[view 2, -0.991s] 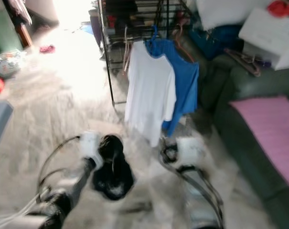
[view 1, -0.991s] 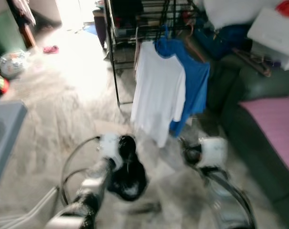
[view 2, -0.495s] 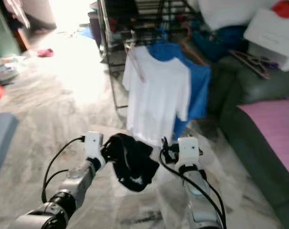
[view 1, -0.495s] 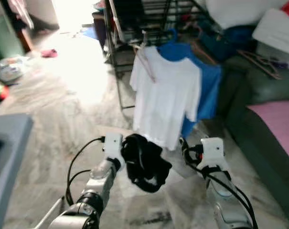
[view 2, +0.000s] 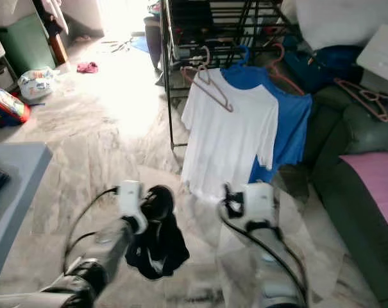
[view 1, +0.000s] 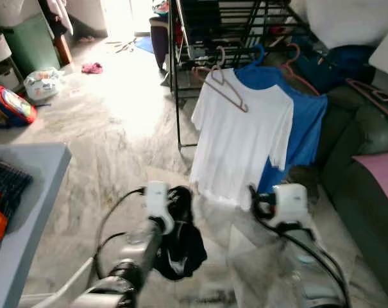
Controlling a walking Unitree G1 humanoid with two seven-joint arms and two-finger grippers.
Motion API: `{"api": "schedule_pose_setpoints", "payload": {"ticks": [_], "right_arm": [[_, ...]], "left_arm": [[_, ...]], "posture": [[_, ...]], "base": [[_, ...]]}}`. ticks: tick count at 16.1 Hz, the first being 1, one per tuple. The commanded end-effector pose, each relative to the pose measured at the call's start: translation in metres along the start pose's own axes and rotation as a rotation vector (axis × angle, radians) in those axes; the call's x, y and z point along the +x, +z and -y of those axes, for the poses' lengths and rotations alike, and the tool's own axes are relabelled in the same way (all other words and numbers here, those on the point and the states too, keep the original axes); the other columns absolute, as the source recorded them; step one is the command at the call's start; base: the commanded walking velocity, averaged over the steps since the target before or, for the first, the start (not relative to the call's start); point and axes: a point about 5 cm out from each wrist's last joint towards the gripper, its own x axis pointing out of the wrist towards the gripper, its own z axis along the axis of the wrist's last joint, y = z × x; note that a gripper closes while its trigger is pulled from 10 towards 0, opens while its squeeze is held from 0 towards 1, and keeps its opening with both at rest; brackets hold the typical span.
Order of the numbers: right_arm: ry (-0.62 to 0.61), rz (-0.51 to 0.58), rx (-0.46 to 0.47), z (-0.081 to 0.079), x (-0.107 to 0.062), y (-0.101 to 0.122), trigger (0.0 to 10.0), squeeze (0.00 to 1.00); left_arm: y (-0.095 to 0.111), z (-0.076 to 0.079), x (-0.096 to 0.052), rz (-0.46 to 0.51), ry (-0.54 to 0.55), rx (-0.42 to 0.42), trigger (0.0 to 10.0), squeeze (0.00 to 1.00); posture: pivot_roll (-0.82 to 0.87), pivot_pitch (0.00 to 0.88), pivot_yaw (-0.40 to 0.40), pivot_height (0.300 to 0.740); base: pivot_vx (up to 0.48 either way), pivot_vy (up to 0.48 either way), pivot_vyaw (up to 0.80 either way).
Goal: Hang hanger
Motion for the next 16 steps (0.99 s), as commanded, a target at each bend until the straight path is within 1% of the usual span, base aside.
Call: {"api": "schedule_pose_setpoints", "payload": {"ticks": [1, 13, 15, 16], "right_arm": [[-0.026, 0.0, -0.012, 0.01, -0.002, 0.0, 10.0, 0.0], [-0.026, -0.006, -0.015, 0.01, -0.004, -0.001, 10.0, 0.0], [-0.048, -0.009, -0.02, 0.017, -0.011, -0.002, 10.0, 0.0], [-0.055, -0.01, -0.023, 0.019, -0.014, -0.002, 10.0, 0.0]], "left_arm": [[0.006, 0.011, 0.005, 0.03, -0.039, 0.0, 10.0, 0.0], [0.003, 0.014, 0.005, 0.018, -0.05, 0.001, 10.0, 0.0], [0.001, 0.02, 0.005, 0.022, -0.072, -0.004, 10.0, 0.0], [0.0, 0.02, 0.004, 0.02, -0.064, 0.009, 10.0, 0.0]], "posture": [[-0.11, 0.057, 0.011, 0.74], [-0.11, 0.065, 0.011, 0.74], [-0.12, 0.096, 0.019, 0.74], [-0.12, 0.098, 0.019, 0.74]], "base": [[0.442, 0.0, 0.0], [0.45, 0.0, 0.0], [0.368, 0.0, 0.0], [0.0, 0.0, 0.0]]}}
